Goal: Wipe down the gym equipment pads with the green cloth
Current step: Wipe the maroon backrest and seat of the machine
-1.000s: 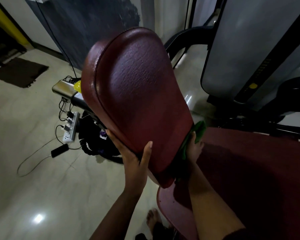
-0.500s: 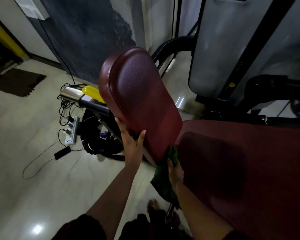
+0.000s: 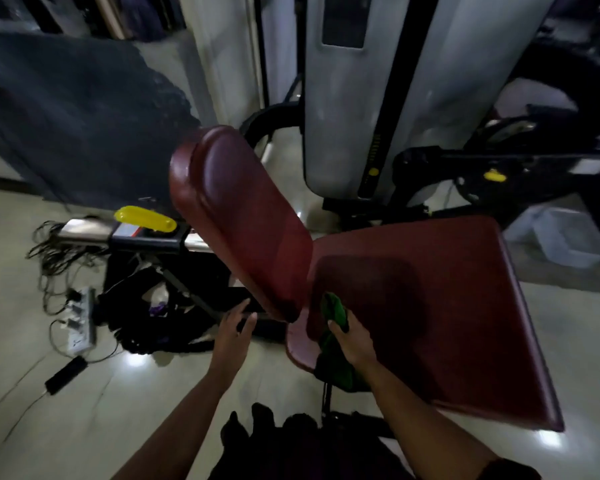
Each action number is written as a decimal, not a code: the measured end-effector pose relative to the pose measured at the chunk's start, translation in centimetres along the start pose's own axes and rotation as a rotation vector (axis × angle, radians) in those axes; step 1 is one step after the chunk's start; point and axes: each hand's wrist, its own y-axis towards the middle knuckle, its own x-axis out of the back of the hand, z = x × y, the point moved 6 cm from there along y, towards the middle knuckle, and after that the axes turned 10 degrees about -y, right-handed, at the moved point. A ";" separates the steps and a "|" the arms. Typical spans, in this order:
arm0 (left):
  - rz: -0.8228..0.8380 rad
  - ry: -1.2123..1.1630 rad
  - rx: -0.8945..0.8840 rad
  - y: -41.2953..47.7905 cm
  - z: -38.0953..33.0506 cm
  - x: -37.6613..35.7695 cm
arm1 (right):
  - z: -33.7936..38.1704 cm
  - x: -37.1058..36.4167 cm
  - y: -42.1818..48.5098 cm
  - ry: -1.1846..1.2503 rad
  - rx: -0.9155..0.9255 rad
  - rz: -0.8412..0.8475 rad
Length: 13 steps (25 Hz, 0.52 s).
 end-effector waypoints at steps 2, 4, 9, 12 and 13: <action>0.136 0.067 0.014 -0.4 1.2 0.3 | -0.5 -0.1 -2.3 -0.023 -0.042 -0.056; 0.249 0.114 0.005 -0.6 1.7 0.2 | -1.3 -0.2 -4.8 -0.028 -0.095 -0.115; 0.587 0.134 -0.053 -1.8 0.1 -3.7 | -3.3 0.1 -11.3 0.066 -0.200 -0.289; 0.754 0.141 -0.054 -3.5 -0.8 -7.5 | -4.2 1.1 -14.7 0.088 -0.251 -0.403; 0.794 0.171 -0.083 -4.1 -1.0 -9.0 | -4.5 1.7 -15.8 0.095 -0.267 -0.437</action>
